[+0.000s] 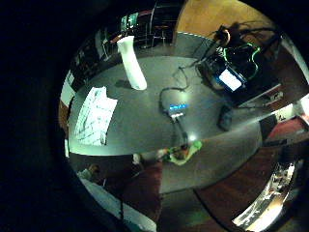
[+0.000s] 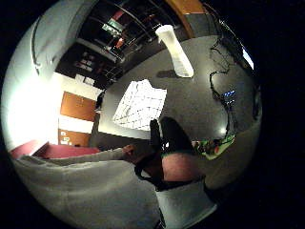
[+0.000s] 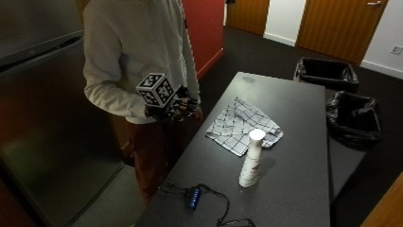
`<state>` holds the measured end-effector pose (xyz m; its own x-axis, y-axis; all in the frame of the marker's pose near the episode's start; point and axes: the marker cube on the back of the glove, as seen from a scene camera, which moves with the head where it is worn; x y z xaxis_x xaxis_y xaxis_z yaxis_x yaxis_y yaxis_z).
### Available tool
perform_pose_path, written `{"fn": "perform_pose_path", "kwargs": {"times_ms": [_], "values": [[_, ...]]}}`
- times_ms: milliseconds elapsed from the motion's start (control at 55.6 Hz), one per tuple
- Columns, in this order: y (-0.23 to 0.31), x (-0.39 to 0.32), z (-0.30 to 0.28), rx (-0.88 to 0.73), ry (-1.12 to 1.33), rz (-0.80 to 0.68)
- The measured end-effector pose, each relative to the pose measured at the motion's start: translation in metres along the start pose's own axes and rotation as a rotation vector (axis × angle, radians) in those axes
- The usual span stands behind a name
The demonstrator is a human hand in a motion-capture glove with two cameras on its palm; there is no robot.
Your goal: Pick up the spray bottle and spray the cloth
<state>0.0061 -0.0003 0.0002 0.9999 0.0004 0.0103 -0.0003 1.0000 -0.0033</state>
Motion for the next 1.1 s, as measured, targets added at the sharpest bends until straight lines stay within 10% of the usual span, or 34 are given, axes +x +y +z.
{"fn": "perform_pose_path", "kwargs": {"times_ms": [1098], "values": [[-0.074,0.033,0.052,-0.090,-0.156,0.014]]}}
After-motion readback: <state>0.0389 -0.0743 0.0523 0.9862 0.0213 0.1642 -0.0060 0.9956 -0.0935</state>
